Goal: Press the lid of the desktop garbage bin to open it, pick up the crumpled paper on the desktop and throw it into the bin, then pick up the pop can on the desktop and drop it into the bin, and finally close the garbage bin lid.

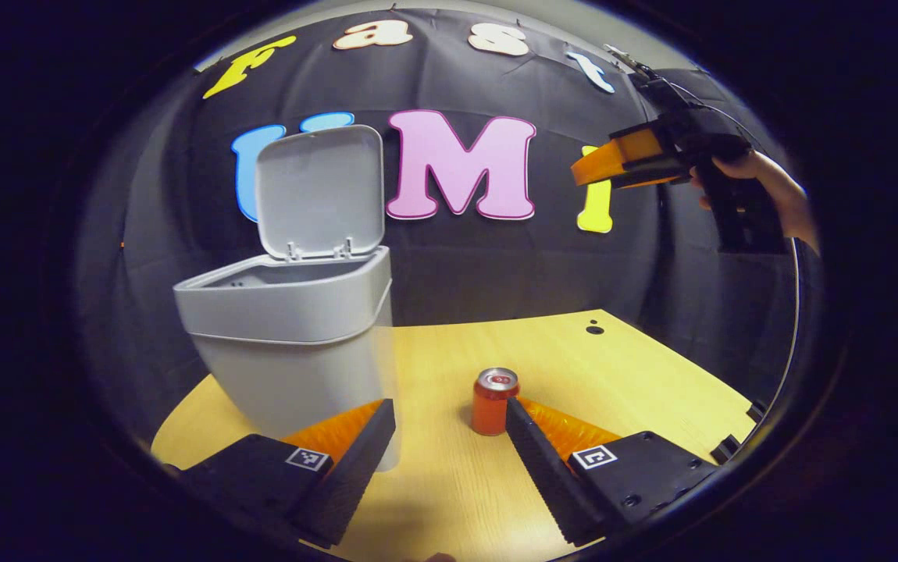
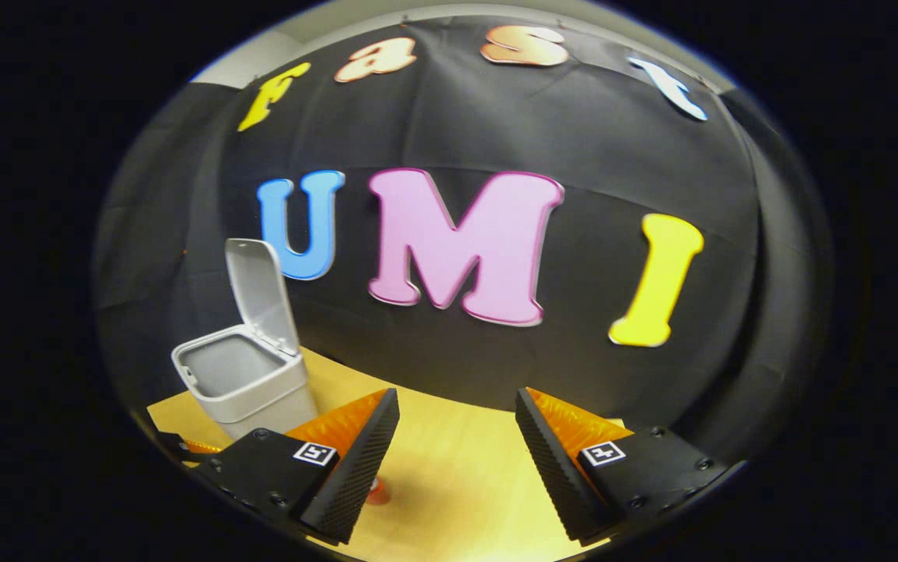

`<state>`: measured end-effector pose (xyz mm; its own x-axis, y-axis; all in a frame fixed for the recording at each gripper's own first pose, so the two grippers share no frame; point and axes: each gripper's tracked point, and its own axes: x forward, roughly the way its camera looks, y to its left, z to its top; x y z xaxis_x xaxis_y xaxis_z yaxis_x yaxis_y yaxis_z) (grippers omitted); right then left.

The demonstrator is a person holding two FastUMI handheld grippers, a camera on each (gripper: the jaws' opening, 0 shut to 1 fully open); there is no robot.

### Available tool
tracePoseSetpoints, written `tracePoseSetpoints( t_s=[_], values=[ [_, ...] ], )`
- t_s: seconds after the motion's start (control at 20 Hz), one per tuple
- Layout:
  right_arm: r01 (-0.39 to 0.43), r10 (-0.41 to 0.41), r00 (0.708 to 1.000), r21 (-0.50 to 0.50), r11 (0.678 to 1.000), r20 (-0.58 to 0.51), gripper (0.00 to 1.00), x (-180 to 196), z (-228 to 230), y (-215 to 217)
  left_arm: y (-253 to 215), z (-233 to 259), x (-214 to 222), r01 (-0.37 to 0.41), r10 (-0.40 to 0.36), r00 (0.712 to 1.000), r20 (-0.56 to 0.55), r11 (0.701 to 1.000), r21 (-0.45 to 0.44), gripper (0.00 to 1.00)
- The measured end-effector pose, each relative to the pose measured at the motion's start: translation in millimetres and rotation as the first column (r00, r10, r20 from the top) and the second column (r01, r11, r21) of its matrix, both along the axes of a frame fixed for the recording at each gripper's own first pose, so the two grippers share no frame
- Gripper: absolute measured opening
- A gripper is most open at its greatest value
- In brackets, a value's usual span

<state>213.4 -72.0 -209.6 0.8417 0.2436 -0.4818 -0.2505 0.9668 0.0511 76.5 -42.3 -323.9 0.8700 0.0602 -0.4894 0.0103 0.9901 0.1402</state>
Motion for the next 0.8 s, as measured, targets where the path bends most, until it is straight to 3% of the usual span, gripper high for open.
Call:
tracePoseSetpoints(
  t_s=[0.2,0.4,0.65,0.8],
  values=[
    [0.114,-0.115,0.993,-0.037,0.993,-0.032,0.97,-17,-31,-50,-17,-50,33,0.042,-0.042,0.999,-0.016,0.999,0.006,0.97],
    [0.196,-0.195,0.98,-0.088,0.977,0.028,0.97,-36,-50,-84,-25,-94,59,0.042,-0.042,0.999,-0.032,0.999,-0.012,0.97],
    [0.211,-0.202,0.977,-0.206,0.956,0.061,0.97,-58,-70,-111,-25,-130,79,0.018,-0.019,0.999,-0.047,1.0,-0.025,0.97],
    [0.194,-0.189,0.981,-0.207,0.959,0.045,0.97,-69,-79,-109,-22,-142,92,0.007,-0.008,0.999,-0.04,1.0,-0.025,0.97]
  ],
)
